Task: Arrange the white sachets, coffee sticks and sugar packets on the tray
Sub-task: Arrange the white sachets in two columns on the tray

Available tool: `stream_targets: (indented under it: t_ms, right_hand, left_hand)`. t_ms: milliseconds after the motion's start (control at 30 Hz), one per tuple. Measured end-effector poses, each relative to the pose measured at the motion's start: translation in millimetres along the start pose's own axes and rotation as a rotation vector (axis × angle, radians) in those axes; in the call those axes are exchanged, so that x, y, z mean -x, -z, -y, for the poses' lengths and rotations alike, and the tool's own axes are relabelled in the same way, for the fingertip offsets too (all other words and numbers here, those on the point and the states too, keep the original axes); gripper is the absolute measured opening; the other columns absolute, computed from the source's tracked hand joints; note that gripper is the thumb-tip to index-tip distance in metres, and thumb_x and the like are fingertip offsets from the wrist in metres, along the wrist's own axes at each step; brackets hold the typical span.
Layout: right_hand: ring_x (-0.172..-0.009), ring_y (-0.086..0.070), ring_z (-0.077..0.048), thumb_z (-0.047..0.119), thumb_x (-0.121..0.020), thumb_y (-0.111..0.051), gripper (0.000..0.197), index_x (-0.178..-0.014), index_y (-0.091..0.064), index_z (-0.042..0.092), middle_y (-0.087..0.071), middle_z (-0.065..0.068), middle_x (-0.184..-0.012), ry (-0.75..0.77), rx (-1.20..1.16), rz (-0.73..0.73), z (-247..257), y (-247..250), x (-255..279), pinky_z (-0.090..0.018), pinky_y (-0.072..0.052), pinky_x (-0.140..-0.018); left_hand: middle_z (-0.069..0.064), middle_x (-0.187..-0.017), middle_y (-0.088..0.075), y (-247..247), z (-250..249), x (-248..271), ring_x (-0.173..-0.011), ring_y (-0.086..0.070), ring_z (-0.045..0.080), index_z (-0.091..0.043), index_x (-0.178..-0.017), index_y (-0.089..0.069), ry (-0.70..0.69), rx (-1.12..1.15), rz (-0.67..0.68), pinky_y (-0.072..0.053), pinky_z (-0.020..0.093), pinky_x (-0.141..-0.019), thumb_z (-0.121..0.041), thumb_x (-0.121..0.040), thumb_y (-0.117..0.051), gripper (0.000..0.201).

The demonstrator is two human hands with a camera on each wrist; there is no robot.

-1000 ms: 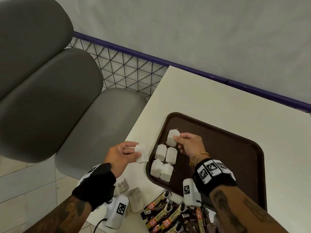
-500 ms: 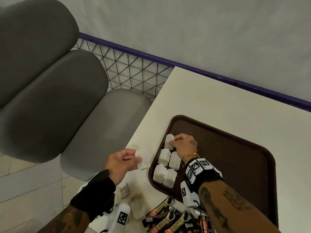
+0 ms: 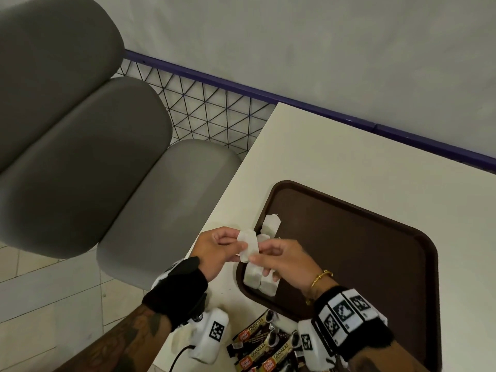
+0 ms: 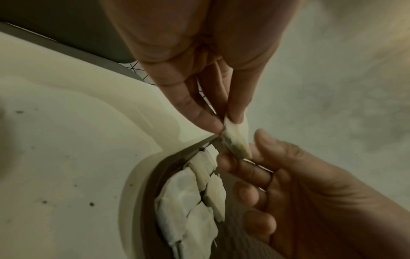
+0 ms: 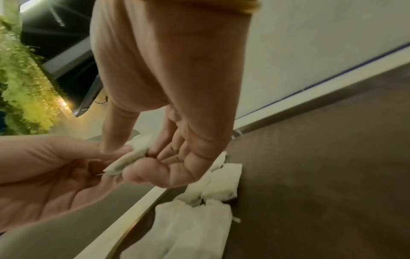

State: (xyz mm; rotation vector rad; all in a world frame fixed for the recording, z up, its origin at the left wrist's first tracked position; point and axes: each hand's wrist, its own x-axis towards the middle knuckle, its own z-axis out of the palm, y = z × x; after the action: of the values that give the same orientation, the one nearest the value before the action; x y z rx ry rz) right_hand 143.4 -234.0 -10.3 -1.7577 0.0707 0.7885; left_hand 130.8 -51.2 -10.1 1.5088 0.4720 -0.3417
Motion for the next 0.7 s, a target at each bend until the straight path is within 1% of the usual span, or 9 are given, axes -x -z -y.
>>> stream_targets:
  t_ms: [100,167,267,333,367,433,500,600,700]
  right_hand:
    - [-0.060,-0.060,-0.011,0.012,-0.080,-0.078,0.020,-0.097,-0.073,0.002,-0.072,-0.007,-0.080,-0.042,-0.159,-0.050,-11,-5,4,-0.022,-0.049,-0.052]
    - [-0.058,-0.060,-0.011,0.007,-0.079,-0.078,0.020,-0.096,-0.072,-0.002,-0.071,-0.007,-0.077,-0.077,-0.229,-0.074,-14,-4,5,-0.023,-0.050,-0.051]
    - [-0.059,-0.060,-0.012,0.009,-0.080,-0.077,0.019,-0.095,-0.071,0.000,-0.072,-0.010,-0.079,-0.097,-0.258,-0.113,-15,5,3,-0.025,-0.051,-0.053]
    - [-0.061,-0.060,-0.013,0.013,-0.083,-0.075,0.017,-0.095,-0.071,0.002,-0.074,-0.015,-0.087,-0.107,-0.280,-0.219,-15,18,-4,-0.027,-0.052,-0.056]
    - [-0.063,-0.060,-0.014,0.015,-0.086,-0.072,0.013,-0.093,-0.072,0.003,-0.074,-0.015,-0.090,-0.108,-0.279,-0.287,-15,24,-8,-0.027,-0.052,-0.056]
    - [-0.063,-0.060,-0.015,0.018,-0.092,-0.065,0.012,-0.086,-0.073,0.009,-0.074,-0.012,-0.089,-0.115,-0.222,-0.424,-17,35,-17,-0.027,-0.050,-0.055]
    - [-0.059,-0.058,-0.012,0.021,-0.093,-0.064,0.014,-0.085,-0.073,0.014,-0.073,-0.007,-0.086,-0.144,-0.124,-0.519,-21,42,-27,-0.024,-0.047,-0.050]
    - [-0.055,-0.054,-0.011,0.023,-0.090,-0.066,0.012,-0.089,-0.074,0.014,-0.072,-0.002,-0.080,-0.217,-0.040,-0.561,-26,46,-36,-0.024,-0.044,-0.049]
    - [-0.053,-0.054,-0.012,0.023,-0.085,-0.072,0.012,-0.088,-0.076,0.012,-0.072,-0.002,-0.076,-0.237,0.047,-0.556,-28,44,-42,-0.023,-0.042,-0.049]
  left_hand:
    - [0.008,-0.081,-0.077,-7,2,0,-0.073,-0.072,0.016,-0.008,-0.092,-0.071,-0.004,-0.019,0.032,-0.058,0.024,-0.064,0.001,-0.082,-0.073,0.014]
    - [0.007,-0.083,-0.077,-10,4,2,-0.075,-0.072,0.016,-0.009,-0.092,-0.071,-0.005,-0.024,0.042,-0.059,0.026,-0.066,-0.001,-0.081,-0.074,0.014]
    - [0.006,-0.086,-0.077,-8,5,3,-0.078,-0.073,0.017,-0.009,-0.094,-0.072,-0.010,-0.020,0.042,-0.059,0.026,-0.068,-0.003,-0.079,-0.077,0.017]
    - [0.008,-0.088,-0.077,-2,8,6,-0.080,-0.074,0.021,-0.008,-0.096,-0.072,-0.013,-0.024,0.025,-0.060,0.027,-0.069,-0.006,-0.079,-0.077,0.017]
    - [0.009,-0.088,-0.077,3,9,7,-0.080,-0.074,0.023,-0.007,-0.096,-0.072,-0.009,-0.024,0.005,-0.060,0.027,-0.069,-0.006,-0.080,-0.077,0.017]
    - [0.011,-0.086,-0.076,12,15,9,-0.079,-0.073,0.024,-0.006,-0.095,-0.072,0.007,-0.025,-0.036,-0.060,0.027,-0.068,-0.006,-0.080,-0.077,0.016]
    - [0.014,-0.087,-0.076,22,22,11,-0.077,-0.072,0.024,-0.004,-0.094,-0.072,0.025,-0.036,-0.068,-0.059,0.027,-0.067,-0.005,-0.080,-0.077,0.014]
    - [0.018,-0.090,-0.074,37,30,16,-0.076,-0.070,0.024,-0.003,-0.094,-0.071,0.049,-0.051,-0.099,-0.057,0.028,-0.066,-0.005,-0.081,-0.075,0.013]
    - [0.020,-0.091,-0.074,50,33,21,-0.074,-0.069,0.023,-0.001,-0.095,-0.070,0.054,-0.052,-0.138,-0.057,0.026,-0.066,-0.004,-0.082,-0.073,0.013]
